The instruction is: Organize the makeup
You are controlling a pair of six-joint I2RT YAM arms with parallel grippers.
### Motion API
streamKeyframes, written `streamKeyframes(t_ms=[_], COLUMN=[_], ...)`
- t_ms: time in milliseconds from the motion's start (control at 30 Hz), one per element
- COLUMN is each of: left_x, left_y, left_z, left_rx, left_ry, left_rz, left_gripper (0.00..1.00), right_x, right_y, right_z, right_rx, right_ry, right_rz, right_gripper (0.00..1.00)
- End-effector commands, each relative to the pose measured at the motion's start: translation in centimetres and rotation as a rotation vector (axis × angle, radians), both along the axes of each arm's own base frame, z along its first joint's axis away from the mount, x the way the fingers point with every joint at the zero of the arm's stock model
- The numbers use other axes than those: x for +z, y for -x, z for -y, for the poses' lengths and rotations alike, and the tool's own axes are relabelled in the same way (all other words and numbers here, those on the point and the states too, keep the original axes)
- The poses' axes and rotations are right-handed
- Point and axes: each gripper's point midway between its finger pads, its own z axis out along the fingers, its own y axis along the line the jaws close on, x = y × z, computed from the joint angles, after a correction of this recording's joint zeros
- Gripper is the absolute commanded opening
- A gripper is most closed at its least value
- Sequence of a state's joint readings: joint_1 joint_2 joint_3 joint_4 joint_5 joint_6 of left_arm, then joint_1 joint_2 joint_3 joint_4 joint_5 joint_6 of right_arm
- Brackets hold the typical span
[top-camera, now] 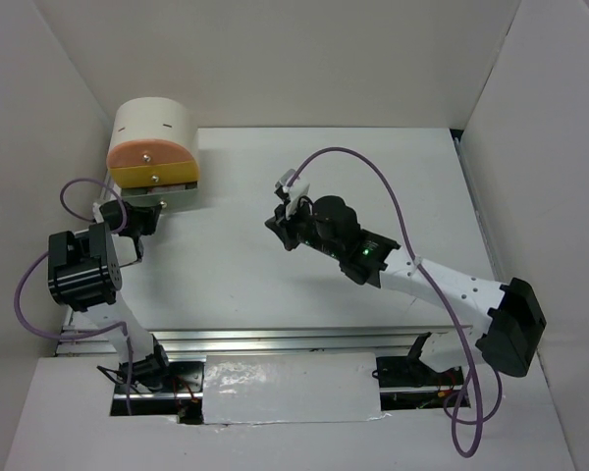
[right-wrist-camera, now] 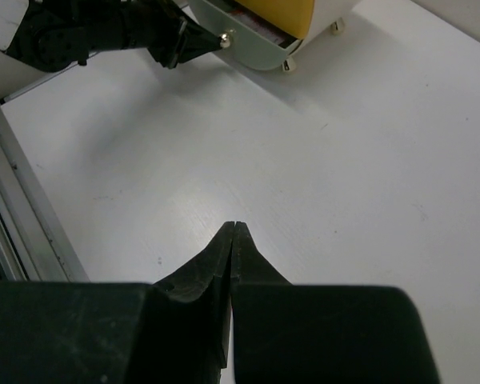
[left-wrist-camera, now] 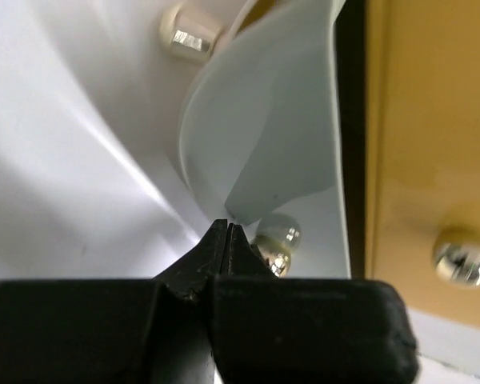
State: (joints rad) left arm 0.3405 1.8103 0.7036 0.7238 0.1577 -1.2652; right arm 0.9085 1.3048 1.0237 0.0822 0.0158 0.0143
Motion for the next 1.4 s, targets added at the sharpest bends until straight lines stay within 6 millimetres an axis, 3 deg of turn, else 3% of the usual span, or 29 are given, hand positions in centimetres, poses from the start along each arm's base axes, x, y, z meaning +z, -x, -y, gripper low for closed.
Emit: streamKeyframes(t_ms=[0,167,333,433,533,567,600,667,700,733,767,800,833,867,900,933,967,1000,1033,1100,1133,1167,1233,1267,1367], left_x=[3.3,2.3,3.2,3.8,4.8,3.1,5.4,6.1,7.3,8.3,9.5,10.8,12.0,13.6,16.4,16.8,20.0,21.2,22.9,24.5,24.6,26.5,26.8,27.8,28.0], left_y=[-3.2,-4.6,-6.0,-5.9,-4.0,-2.2,-1.4,0.6,2.5,3.3,3.9,6.0,6.7,7.2,8.1,9.3,9.7,10.6,11.8,13.6,14.9,16.2,18.4,19.9,23.1], left_z=[-1.2,-2.0,-2.7,-2.7,-1.7,-0.7,-0.1,2.0,2.1,2.6,3.8,4.2,4.7,5.3,5.6,6.5,6.5,6.7,7.0,7.5,7.8,7.7,7.2,6.7,6.5], left_rx=[0.021,0.046,0.057,0.057,0.051,0.049,0.050,0.010,0.038,0.024,-0.007,-0.021,-0.043,-0.093,-0.113,-0.179,-0.225,-0.253,-0.322,-0.385,-0.431,-0.446,-0.449,-0.387,-0.308], left_ry=[-0.053,-0.061,-0.092,-0.106,-0.094,-0.076,-0.092,-0.118,-0.151,-0.181,-0.211,-0.256,-0.287,-0.349,-0.390,-0.414,-0.504,-0.540,-0.610,-0.668,-0.691,-0.771,-0.834,-0.866,-0.881], left_rz=[0.107,0.078,0.088,0.083,0.061,-0.030,-0.015,-0.071,-0.118,-0.123,-0.123,-0.154,-0.139,-0.114,-0.057,-0.083,-0.047,-0.054,-0.070,-0.084,-0.105,-0.072,-0.094,-0.070,-0.020], left_gripper=[0.00,0.00,0.00,0.00,0.03,0.06,0.10,0.21,0.33,0.38,0.43,0.49,0.64,0.70,0.75,0.83,0.95,1.00,0.99,0.99,0.99,0.99,0.99,0.99,0.99], right_x=[1.2,-0.1,-0.1,0.3,1.0,1.8,2.3,4.0,4.3,5.0,6.6,6.8,7.5,9.3,9.0,10.3,10.0,10.2,11.5,11.2,12.2,11.6,12.1,12.3,12.6], right_y=[-0.5,-1.0,-1.0,-0.9,-0.8,-0.7,-0.5,0.0,0.4,0.6,1.2,1.6,1.1,1.6,1.7,1.8,2.3,2.5,3.1,4.1,4.9,5.6,7.3,7.9,10.1], right_z=[-1.1,-1.8,-2.5,-2.6,-2.5,-2.2,-2.0,-1.3,-0.9,-0.4,0.7,1.4,2.7,4.2,5.5,7.7,9.0,10.2,12.4,15.2,17.4,18.9,22.3,23.2,26.5], right_rx=[0.028,0.034,0.056,0.068,0.067,0.057,0.054,0.046,0.039,0.026,0.012,-0.010,-0.083,-0.125,-0.182,-0.255,-0.297,-0.336,-0.389,-0.461,-0.506,-0.536,-0.588,-0.591,-0.614], right_ry=[-0.038,-0.007,-0.010,-0.017,-0.026,-0.044,-0.056,-0.096,-0.112,-0.130,-0.166,-0.187,-0.210,-0.279,-0.269,-0.304,-0.295,-0.296,-0.335,-0.323,-0.357,-0.336,-0.352,-0.361,-0.387], right_rz=[0.018,0.000,-0.004,-0.002,-0.004,-0.005,-0.006,0.005,-0.010,-0.011,0.003,-0.026,-0.025,-0.033,-0.057,-0.048,-0.087,-0.094,-0.077,-0.101,-0.083,-0.097,-0.085,-0.078,-0.070], right_gripper=[0.00,0.00,0.00,0.00,0.02,0.08,0.12,0.24,0.52,0.61,0.63,0.70,0.79,0.89,1.00,1.00,1.00,1.00,1.00,1.00,1.00,1.00,1.00,1.00,1.00])
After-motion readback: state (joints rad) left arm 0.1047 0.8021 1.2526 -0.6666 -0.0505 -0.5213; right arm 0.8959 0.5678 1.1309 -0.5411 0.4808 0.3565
